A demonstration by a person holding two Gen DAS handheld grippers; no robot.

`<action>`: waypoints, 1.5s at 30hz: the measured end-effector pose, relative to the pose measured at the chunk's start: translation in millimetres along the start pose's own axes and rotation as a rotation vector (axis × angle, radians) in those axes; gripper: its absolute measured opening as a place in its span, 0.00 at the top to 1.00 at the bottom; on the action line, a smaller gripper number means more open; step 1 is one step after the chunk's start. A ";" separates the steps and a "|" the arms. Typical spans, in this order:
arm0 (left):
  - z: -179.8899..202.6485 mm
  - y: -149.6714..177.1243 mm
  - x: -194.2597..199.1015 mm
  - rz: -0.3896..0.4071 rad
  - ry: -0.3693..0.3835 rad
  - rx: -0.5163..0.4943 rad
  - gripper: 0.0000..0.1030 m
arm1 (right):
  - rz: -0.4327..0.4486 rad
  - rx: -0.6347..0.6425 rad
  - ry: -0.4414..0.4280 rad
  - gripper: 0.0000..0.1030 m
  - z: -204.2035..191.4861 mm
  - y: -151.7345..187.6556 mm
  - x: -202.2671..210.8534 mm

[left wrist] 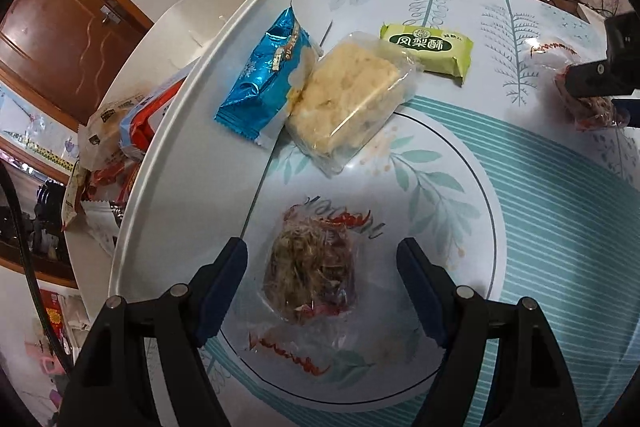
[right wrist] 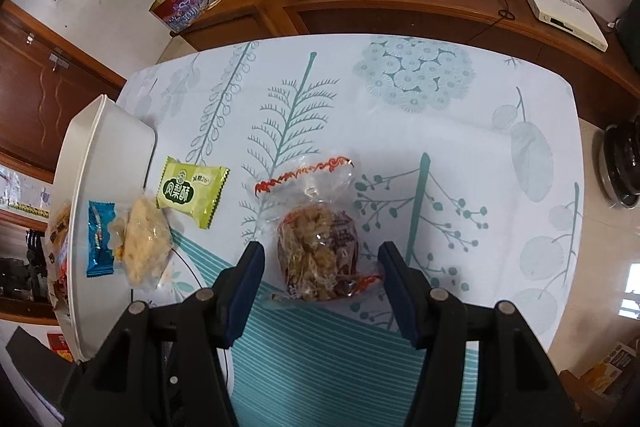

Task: Organize snacks
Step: 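Lower the left gripper onto a clear nut bag while the right reaches another, then grasp the clear nut bags with both grippers and lift them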

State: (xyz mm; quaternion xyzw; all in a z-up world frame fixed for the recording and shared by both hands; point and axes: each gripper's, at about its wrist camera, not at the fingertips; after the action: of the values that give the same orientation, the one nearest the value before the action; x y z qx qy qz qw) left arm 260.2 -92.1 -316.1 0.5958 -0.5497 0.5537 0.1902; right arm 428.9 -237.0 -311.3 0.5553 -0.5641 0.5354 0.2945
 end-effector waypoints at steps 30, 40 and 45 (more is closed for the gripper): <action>-18.4 -5.7 3.1 -0.014 0.152 -0.018 0.52 | 0.027 0.220 0.144 0.50 -27.7 5.5 -0.2; -31.2 13.7 16.7 -0.046 0.215 -0.024 0.53 | -0.012 0.275 0.168 0.48 -34.0 -0.8 -7.8; -41.0 29.2 27.4 -0.060 0.241 -0.029 0.55 | -0.006 0.271 0.180 0.48 -36.4 0.3 -9.8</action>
State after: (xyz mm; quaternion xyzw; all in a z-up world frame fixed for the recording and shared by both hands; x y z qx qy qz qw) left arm 210.5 -79.5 -290.6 0.5384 -0.5127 0.6073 0.2802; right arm 421.0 -200.2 -311.2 0.5414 -0.4564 0.6534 0.2678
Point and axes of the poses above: each gripper's, at about its wrist camera, not at the fingertips, and x roughly against the way its jaws point, z to its right, y to its underside, and after that the axes turned 4 degrees about x, right-handed
